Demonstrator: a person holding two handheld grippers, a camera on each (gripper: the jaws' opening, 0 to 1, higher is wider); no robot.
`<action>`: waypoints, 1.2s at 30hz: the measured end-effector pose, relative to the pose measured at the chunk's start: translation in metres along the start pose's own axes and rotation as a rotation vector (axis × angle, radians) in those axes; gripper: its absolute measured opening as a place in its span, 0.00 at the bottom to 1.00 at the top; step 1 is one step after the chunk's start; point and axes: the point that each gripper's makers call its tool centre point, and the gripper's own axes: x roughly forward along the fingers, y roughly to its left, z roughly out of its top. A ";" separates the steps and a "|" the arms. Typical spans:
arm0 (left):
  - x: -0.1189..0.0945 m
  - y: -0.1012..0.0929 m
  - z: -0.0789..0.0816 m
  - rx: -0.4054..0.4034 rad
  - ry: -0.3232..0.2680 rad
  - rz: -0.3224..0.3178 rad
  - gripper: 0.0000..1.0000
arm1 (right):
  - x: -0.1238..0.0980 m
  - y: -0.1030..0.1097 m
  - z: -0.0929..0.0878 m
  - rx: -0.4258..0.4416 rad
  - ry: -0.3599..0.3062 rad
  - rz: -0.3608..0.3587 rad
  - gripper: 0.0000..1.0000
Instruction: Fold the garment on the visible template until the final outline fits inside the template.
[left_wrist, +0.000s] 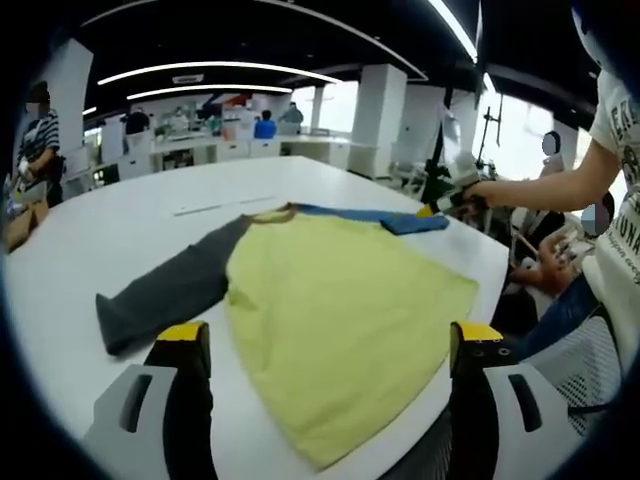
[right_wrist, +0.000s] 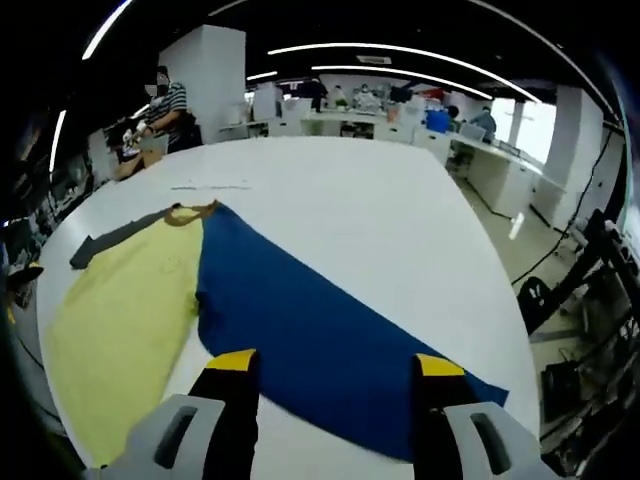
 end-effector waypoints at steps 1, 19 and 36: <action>0.000 0.000 0.000 0.002 0.000 -0.001 0.97 | -0.003 -0.005 -0.003 0.017 0.000 -0.013 0.59; 0.001 -0.015 0.007 0.027 0.015 -0.013 0.99 | -0.012 -0.084 -0.038 0.212 0.040 -0.156 0.56; -0.002 -0.011 0.003 0.035 0.041 0.012 0.99 | -0.011 -0.111 -0.054 0.359 0.019 -0.224 0.20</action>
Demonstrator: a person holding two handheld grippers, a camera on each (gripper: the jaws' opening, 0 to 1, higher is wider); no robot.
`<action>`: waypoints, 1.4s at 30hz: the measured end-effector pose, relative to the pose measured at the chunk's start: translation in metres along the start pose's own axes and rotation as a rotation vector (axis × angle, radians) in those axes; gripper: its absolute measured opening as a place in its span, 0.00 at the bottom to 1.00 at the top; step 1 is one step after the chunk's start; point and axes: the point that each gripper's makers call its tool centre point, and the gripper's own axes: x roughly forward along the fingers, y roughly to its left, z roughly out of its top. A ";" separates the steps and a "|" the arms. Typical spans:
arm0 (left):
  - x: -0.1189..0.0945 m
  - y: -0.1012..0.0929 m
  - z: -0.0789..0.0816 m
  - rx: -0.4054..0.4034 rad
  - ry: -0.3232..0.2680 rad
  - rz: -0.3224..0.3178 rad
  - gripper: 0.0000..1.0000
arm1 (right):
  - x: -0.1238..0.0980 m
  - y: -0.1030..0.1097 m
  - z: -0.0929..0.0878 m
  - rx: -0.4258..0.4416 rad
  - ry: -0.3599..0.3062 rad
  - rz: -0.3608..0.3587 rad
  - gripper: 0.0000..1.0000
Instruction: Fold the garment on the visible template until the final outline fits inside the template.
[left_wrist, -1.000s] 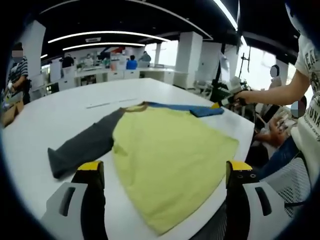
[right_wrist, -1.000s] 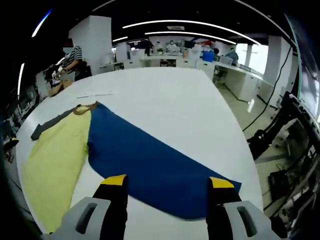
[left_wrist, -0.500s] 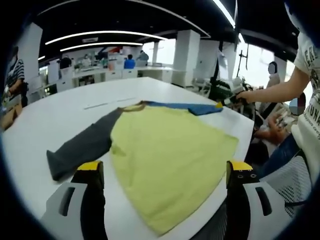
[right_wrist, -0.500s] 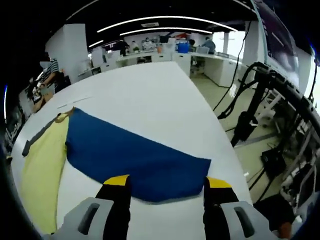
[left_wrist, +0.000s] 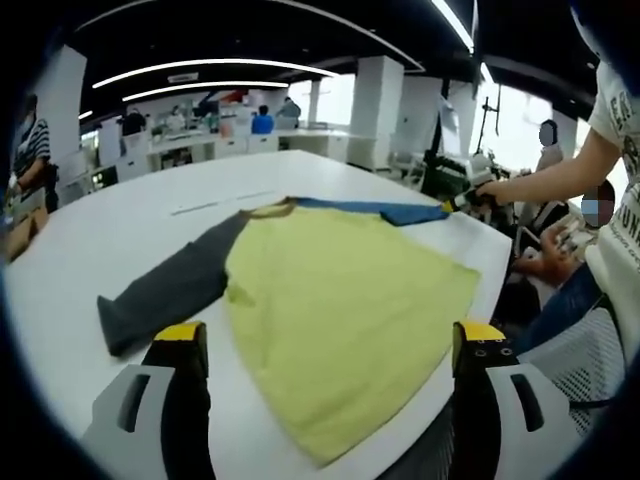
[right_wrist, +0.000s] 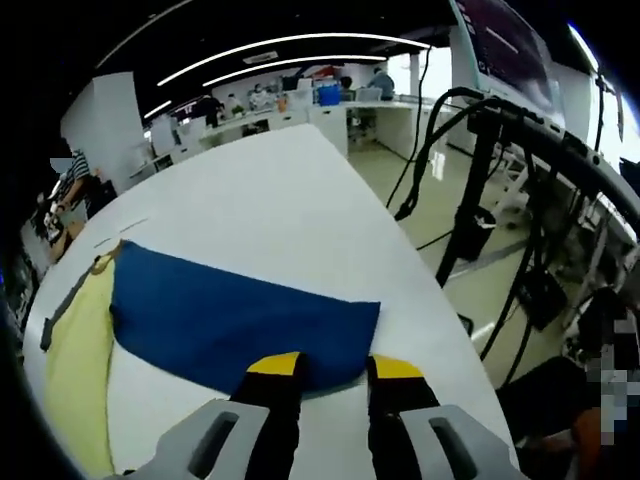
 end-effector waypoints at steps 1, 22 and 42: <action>0.000 0.000 0.001 0.002 -0.002 0.000 0.99 | -0.002 0.002 -0.001 0.001 0.003 0.003 0.19; 0.000 0.010 -0.001 0.006 -0.015 0.002 0.98 | -0.009 0.013 0.027 0.013 -0.062 0.037 0.00; -0.003 0.006 0.005 0.017 -0.024 0.006 0.99 | -0.019 0.052 0.048 0.059 -0.033 0.126 0.00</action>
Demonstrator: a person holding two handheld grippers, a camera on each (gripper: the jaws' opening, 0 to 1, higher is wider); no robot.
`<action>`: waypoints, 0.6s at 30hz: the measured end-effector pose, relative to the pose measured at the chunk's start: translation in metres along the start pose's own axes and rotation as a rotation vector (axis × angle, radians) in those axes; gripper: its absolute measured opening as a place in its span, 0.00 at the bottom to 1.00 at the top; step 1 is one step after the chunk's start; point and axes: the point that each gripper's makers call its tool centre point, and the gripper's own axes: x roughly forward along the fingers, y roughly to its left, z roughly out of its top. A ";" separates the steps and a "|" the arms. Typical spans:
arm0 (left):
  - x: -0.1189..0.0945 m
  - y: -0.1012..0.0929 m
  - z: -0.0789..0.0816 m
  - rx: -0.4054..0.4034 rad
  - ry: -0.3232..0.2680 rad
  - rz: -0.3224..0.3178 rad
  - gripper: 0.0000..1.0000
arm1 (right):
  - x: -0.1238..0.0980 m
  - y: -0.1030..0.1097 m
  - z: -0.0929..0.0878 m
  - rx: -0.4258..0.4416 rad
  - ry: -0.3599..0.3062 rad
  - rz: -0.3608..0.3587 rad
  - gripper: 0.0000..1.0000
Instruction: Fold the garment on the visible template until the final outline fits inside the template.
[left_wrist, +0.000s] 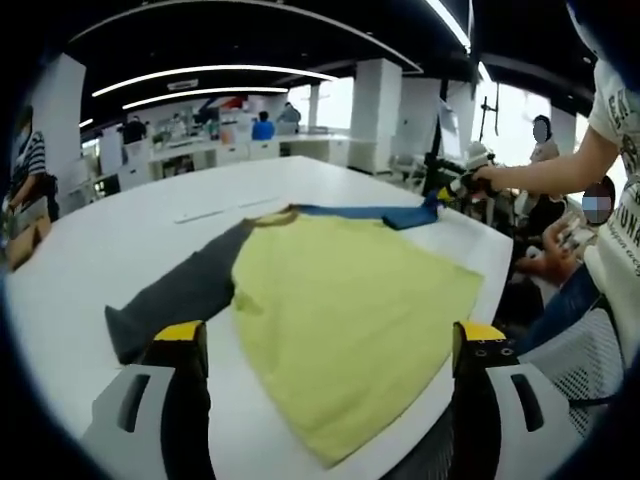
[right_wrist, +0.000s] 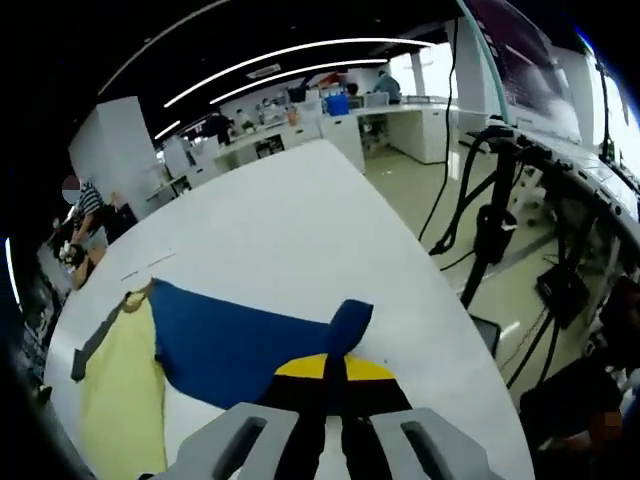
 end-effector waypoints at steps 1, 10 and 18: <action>0.000 -0.001 0.000 -0.001 0.001 -0.002 0.99 | 0.000 0.003 0.001 0.000 -0.001 0.006 0.00; -0.001 -0.005 0.003 -0.002 -0.002 -0.005 0.99 | 0.002 0.046 0.003 -0.065 0.010 0.080 0.00; -0.001 -0.005 0.006 -0.002 -0.009 -0.005 0.99 | 0.011 0.078 0.007 -0.065 0.012 0.135 0.00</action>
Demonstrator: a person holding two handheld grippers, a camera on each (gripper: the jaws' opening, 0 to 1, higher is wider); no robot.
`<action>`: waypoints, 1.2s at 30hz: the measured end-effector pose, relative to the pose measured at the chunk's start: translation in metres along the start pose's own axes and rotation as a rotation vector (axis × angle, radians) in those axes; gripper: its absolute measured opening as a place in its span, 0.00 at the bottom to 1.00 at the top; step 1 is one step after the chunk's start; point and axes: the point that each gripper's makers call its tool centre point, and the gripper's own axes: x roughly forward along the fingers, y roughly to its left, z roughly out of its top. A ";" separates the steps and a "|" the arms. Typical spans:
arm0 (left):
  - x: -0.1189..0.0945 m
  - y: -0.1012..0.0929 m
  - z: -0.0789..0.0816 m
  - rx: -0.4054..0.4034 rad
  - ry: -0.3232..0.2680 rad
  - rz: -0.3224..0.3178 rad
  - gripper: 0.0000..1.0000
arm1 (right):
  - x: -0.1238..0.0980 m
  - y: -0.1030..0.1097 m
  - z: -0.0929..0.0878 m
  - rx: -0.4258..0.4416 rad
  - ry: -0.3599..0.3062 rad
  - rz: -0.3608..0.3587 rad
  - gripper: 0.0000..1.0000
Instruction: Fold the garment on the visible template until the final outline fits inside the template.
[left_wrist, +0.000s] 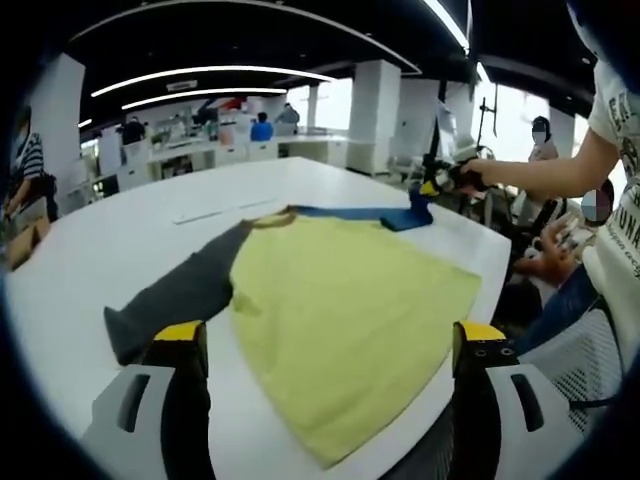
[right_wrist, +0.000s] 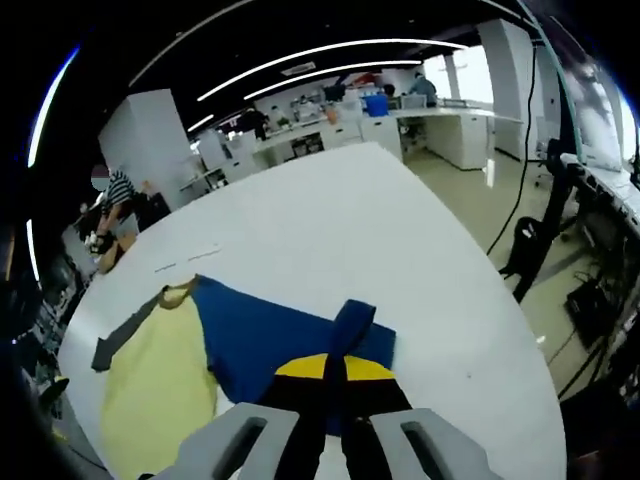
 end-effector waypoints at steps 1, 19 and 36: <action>0.000 0.000 0.000 0.000 0.000 0.000 0.99 | 0.002 0.003 0.001 -0.001 0.000 0.009 0.00; 0.000 0.000 -0.002 -0.004 0.003 -0.002 0.99 | 0.024 0.078 0.010 -0.086 0.015 0.107 0.00; -0.004 0.004 -0.007 -0.011 0.006 0.006 0.99 | 0.042 0.147 0.017 -0.126 0.033 0.212 0.00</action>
